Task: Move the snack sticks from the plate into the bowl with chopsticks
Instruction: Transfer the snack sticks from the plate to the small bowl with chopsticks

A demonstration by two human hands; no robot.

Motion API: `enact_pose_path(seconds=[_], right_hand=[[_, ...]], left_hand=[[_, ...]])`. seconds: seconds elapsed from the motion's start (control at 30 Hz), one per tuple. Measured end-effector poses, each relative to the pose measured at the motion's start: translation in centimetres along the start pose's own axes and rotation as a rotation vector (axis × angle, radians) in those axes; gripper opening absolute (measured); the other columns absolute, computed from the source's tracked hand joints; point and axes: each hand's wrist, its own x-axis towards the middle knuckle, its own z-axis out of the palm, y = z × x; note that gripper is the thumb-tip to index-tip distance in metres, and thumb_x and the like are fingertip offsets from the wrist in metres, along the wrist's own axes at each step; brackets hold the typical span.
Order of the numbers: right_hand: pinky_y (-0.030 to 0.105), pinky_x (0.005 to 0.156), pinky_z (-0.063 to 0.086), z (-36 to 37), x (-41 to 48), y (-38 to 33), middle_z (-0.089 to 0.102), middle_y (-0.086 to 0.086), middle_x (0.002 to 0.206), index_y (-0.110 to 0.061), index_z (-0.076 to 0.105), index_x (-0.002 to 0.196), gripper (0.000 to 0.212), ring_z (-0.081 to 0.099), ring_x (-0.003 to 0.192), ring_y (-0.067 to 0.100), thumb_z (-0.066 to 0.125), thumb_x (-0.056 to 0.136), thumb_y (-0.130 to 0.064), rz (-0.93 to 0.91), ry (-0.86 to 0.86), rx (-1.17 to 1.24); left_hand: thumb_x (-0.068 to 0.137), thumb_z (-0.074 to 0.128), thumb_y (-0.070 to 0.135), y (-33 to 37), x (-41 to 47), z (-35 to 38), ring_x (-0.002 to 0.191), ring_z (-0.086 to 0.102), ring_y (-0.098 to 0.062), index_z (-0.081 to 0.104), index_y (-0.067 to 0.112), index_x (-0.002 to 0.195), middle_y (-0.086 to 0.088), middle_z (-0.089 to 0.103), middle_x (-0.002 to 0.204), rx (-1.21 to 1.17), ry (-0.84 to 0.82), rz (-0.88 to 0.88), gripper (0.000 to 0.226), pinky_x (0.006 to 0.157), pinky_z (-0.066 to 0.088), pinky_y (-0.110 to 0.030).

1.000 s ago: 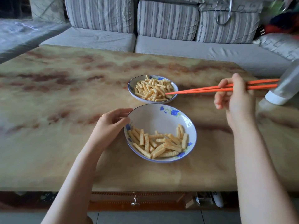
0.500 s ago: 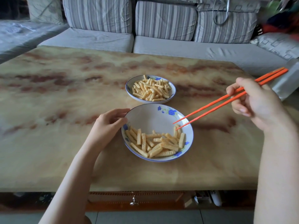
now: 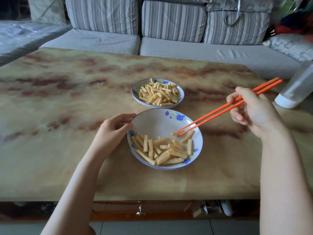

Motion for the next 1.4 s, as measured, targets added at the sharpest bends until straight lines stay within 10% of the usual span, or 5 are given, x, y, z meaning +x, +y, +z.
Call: enact_pose_path(seconds=[0.63, 0.9, 1.4], right_hand=[[0.016, 0.036, 0.020, 2.5, 0.4, 0.1, 0.046, 0.009, 0.059, -0.012, 0.048, 0.062, 0.041, 0.034, 0.030, 0.012, 0.035, 0.100, -0.019, -0.057, 0.151, 0.255], [0.020, 0.037, 0.024, 5.9, 0.8, 0.8, 0.049, -0.007, 0.040, -0.012, 0.046, 0.065, 0.038, 0.039, 0.032, 0.012, 0.033, 0.100, -0.019, -0.088, 0.410, 0.416], [0.025, 0.043, 0.035, 9.2, 1.4, 2.8, 0.057, 0.004, 0.043, -0.011, 0.051, 0.070, 0.042, 0.047, 0.037, 0.019, 0.030, 0.103, -0.026, -0.134, 0.364, 0.324]], left_hand=[[0.079, 0.065, 0.020, -0.2, 0.1, 0.0, 0.075, 0.063, 0.011, 0.067, 0.045, 0.094, 0.029, 0.069, 0.081, -0.011, 0.009, 0.027, 0.029, 0.075, 0.050, -0.010], [0.069, 0.059, 0.029, -0.2, 0.1, 0.1, 0.076, 0.063, 0.010, 0.068, 0.045, 0.094, 0.024, 0.070, 0.084, -0.026, 0.007, 0.018, 0.032, 0.076, 0.049, -0.013], [0.080, 0.065, 0.015, -0.3, 0.2, -0.1, 0.076, 0.062, 0.010, 0.068, 0.045, 0.094, 0.021, 0.071, 0.085, -0.019, 0.020, 0.026, 0.033, 0.079, 0.050, -0.014]])
